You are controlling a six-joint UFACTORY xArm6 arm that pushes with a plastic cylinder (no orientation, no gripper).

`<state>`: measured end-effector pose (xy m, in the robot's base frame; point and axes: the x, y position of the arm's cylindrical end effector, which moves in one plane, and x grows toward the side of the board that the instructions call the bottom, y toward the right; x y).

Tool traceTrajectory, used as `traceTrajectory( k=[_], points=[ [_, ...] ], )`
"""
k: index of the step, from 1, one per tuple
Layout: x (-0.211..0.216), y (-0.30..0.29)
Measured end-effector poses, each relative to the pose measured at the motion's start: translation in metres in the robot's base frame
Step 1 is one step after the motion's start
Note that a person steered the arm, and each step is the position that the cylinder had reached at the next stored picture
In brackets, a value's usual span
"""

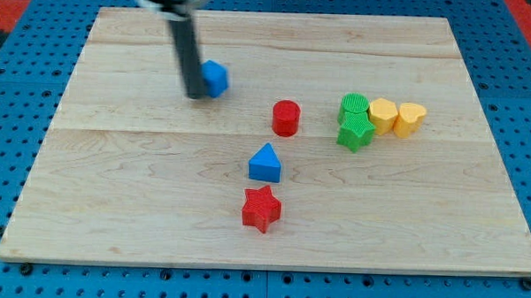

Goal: Push the blue cube towards the top side of the red circle

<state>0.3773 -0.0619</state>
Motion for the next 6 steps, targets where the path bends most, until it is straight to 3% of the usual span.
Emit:
traceTrajectory(
  k=[1,2,3,5,6],
  points=[
    [-0.009,0.024],
    [-0.031,-0.051],
    [-0.054,-0.052],
    [-0.060,0.049],
    [-0.057,0.037]
  ],
)
